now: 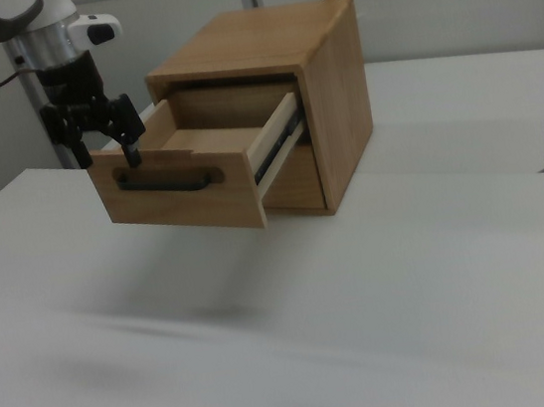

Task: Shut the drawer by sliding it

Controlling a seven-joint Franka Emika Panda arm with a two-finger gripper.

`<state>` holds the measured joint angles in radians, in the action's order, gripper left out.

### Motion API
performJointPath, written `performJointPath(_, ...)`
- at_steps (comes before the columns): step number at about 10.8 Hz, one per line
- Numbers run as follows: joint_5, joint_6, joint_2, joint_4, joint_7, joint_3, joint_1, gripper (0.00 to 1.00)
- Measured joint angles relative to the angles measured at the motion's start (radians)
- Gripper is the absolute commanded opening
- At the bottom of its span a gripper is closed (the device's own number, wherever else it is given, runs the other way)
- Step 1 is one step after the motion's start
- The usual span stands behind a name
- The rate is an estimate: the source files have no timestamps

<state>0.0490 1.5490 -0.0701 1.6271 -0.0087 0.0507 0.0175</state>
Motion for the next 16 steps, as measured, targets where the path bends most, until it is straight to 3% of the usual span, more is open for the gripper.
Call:
performJointPath(13,0.0,-0.027,0.0,0.0,-0.001,0.001,0.0,1.0)
performJointPath(16,-0.013,-0.008,0.0,0.0,0.123,0.001,0.0,1.0)
